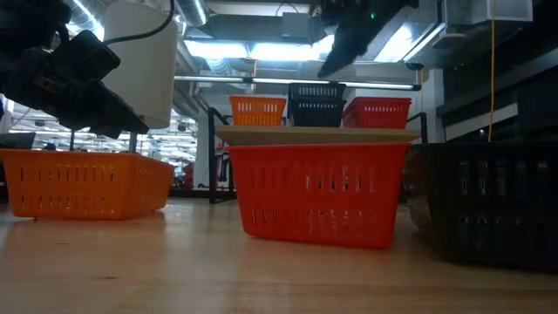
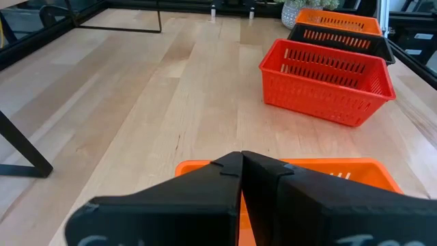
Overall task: Stack baskets on shelf by color
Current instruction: Stack the bottom left black basket on the black basket on the top shelf
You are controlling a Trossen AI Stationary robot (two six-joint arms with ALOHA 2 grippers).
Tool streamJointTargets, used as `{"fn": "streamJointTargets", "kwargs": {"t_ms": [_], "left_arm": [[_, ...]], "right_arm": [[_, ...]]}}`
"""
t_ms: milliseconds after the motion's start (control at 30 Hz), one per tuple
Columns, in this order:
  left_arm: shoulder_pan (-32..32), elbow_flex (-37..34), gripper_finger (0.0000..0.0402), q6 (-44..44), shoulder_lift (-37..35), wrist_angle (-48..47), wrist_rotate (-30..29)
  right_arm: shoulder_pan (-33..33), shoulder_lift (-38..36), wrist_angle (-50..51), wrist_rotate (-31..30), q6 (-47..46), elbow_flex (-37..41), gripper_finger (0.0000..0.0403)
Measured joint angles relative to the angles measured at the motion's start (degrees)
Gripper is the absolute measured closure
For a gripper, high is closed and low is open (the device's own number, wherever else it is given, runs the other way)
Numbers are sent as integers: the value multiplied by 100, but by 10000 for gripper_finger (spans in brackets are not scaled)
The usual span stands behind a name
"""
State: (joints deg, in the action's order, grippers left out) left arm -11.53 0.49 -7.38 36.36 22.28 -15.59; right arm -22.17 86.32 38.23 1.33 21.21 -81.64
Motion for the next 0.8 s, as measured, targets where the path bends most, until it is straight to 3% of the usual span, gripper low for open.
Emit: {"fn": "streamJointTargets", "kwargs": {"t_ms": [100,200,300,533,800], "left_arm": [[0,0,401,0,0,0,0],[0,0,401,-1,1,0,0],[0,0,401,0,2,0,0],[0,0,401,0,0,-2,0],[0,0,401,-2,1,-2,0]], "right_arm": [[87,0,49,104,-13,-283,256],[154,0,58,-172,-3,-360,256],[150,-2,62,-576,2,-201,256],[151,0,31,-903,4,180,256],[151,0,-149,-882,26,181,256]]}}
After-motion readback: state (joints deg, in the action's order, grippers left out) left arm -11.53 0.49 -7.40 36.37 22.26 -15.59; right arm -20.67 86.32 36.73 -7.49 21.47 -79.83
